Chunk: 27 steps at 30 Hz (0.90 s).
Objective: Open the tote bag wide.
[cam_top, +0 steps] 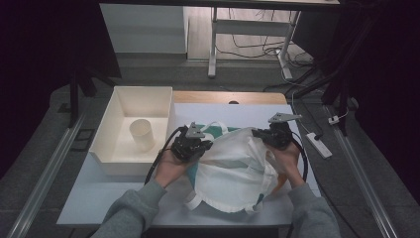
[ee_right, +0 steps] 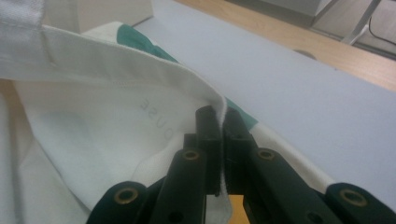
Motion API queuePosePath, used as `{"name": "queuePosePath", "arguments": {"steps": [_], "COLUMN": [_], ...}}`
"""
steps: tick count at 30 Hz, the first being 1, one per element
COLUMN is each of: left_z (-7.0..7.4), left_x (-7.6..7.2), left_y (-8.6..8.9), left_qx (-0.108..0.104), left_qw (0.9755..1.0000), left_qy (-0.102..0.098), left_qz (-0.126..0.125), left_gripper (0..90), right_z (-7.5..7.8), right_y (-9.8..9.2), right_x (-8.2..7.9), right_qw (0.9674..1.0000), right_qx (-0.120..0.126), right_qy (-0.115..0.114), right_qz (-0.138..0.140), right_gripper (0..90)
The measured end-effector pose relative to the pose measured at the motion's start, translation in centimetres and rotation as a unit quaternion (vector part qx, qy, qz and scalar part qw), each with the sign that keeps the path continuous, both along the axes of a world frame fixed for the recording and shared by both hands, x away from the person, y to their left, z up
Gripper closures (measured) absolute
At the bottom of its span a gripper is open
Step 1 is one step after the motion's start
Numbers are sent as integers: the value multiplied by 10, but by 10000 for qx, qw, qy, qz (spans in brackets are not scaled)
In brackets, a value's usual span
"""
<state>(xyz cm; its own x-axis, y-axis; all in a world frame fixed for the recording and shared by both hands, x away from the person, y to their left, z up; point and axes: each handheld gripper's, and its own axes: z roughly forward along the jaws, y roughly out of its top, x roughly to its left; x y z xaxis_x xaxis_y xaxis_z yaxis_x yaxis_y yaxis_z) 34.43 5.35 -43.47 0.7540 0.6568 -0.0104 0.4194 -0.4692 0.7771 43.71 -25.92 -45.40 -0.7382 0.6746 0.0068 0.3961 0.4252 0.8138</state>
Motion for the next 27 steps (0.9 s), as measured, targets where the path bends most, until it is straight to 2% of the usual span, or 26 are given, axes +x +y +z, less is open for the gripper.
{"name": "queuePosePath", "arguments": {"steps": [6, 10, 16, 27], "left_z": [-9, -15, -25, -39], "left_x": [4, 9, 13, 21], "left_y": [-6, -5, -7, -4], "left_qx": [87, 48, 121, -12], "left_qw": [9999, 9995, 9994, 9984], "left_qy": [146, 297, 321, 560], "left_qz": [-34, -11, 78, 121], "left_gripper": [854, 853, 852, 850], "right_z": [-11, -17, -21, -27], "right_y": [-2, -1, -1, -2], "right_x": [6, 7, 8, 10], "right_qw": [9997, 9996, 9993, 9989], "right_qx": [-53, -141, -194, -200], "right_qy": [215, 254, 310, 412], "right_qz": [-42, -51, -67, -64], "right_gripper": [881, 880, 879, 872]}}
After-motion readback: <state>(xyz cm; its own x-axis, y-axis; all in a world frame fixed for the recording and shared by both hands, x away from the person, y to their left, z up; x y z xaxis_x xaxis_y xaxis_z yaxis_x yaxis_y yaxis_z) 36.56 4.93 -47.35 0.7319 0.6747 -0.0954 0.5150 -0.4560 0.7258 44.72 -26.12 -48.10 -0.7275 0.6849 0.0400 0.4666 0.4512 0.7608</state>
